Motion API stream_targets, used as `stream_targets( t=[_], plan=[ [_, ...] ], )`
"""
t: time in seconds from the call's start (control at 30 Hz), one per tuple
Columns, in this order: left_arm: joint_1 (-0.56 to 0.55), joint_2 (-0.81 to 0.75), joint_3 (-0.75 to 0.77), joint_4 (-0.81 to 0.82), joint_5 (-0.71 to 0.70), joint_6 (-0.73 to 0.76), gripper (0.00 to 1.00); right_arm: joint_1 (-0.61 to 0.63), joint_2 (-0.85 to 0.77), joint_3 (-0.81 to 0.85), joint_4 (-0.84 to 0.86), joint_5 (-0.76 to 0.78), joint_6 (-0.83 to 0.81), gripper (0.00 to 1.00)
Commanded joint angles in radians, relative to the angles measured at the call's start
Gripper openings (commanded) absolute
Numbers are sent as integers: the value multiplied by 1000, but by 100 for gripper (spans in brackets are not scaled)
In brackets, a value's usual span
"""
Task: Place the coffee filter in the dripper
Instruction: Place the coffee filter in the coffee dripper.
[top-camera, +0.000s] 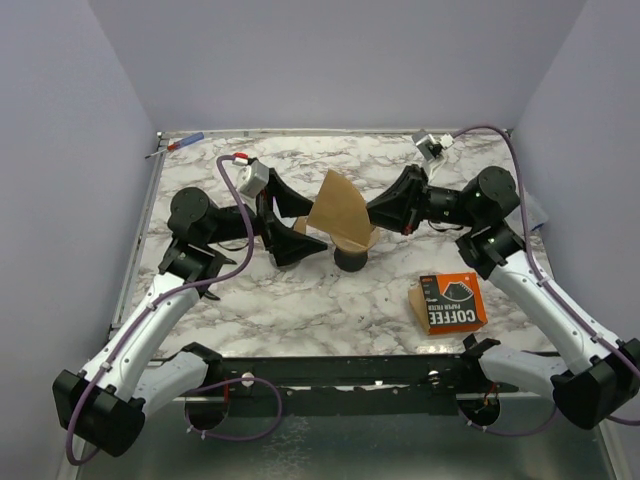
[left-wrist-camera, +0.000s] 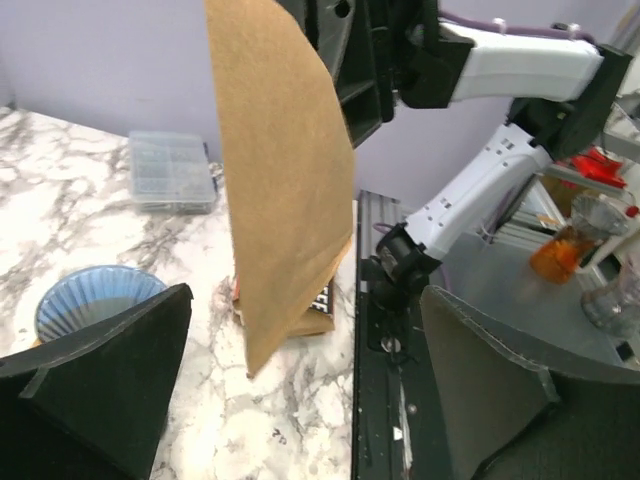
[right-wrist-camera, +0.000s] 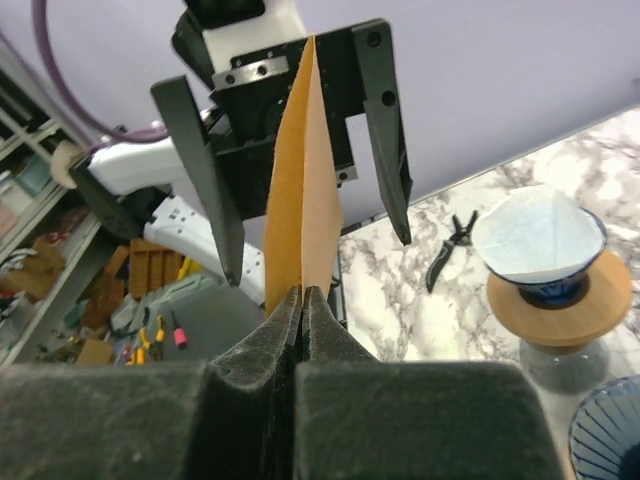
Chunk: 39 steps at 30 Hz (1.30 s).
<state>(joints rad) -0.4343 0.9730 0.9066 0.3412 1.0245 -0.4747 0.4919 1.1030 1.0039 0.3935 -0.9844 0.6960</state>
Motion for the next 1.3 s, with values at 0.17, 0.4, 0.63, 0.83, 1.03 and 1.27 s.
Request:
stream_targets(
  t=[0.17, 0.4, 0.63, 0.83, 1.03, 1.27],
  plan=[
    [-5, 19, 97, -267, -382, 114, 99, 6, 2, 233, -591, 430, -277, 1],
    [-6, 103, 179, -477, -636, 136, 99, 6, 85, 362, -853, 652, -345, 1],
    [-74, 154, 250, -570, -919, 114, 99, 7, 134, 433, -1025, 785, -419, 1],
    [-233, 244, 349, -651, -1212, 124, 99, 7, 208, 482, -1122, 760, -466, 1],
    [-330, 369, 446, -706, -1296, 60, 99, 7, 260, 472, -1111, 684, -462, 1],
    [-370, 411, 476, -709, -1350, -5, 99, 6, 310, 478, -1131, 661, -473, 1]
  ],
)
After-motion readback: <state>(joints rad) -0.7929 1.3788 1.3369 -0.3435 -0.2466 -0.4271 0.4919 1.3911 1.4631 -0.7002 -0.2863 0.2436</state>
